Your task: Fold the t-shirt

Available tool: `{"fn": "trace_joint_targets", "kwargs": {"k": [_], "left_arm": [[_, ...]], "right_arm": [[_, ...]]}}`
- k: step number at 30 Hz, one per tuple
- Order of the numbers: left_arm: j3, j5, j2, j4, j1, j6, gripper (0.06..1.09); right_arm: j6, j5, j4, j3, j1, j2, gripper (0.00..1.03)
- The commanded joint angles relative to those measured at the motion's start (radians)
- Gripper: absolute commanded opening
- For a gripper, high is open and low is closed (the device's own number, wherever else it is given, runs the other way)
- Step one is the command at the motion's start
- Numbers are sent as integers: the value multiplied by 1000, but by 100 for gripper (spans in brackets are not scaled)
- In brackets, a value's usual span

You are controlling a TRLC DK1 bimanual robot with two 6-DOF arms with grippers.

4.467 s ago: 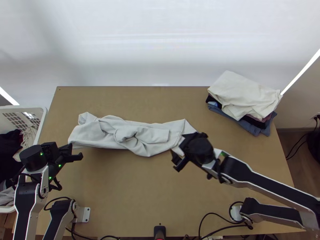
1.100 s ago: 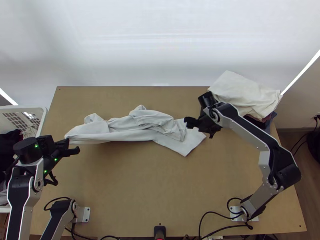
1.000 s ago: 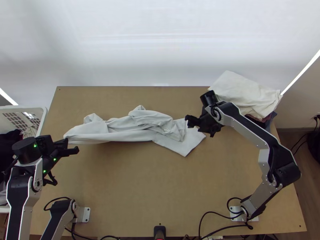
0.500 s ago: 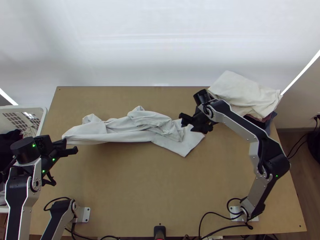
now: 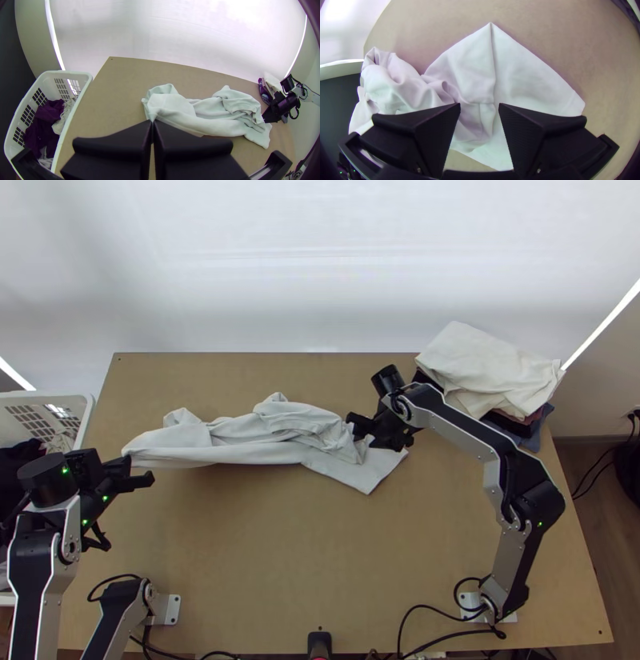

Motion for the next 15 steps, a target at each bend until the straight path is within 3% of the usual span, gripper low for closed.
{"fn": "trace_joint_targets", "kwargs": {"k": [1,3,5,6,15], "left_arm": [[39,-13,13,-1,9,7,9],[42,-13,16,-1,9,7,9],[43,-13,17,-1,9,7,9],[42,-13,19,-1,9,7,9],[108,-11,36,-14,9,-1,9]], "right_arm": [[23,-3,25,23,2,40,40],[23,-3,33,25,-4,48,28],[23,-3,62,18,-16,51,6],[23,-3,71,17,-23,52,3],[16,0,132,2,-59,-129,3]]}}
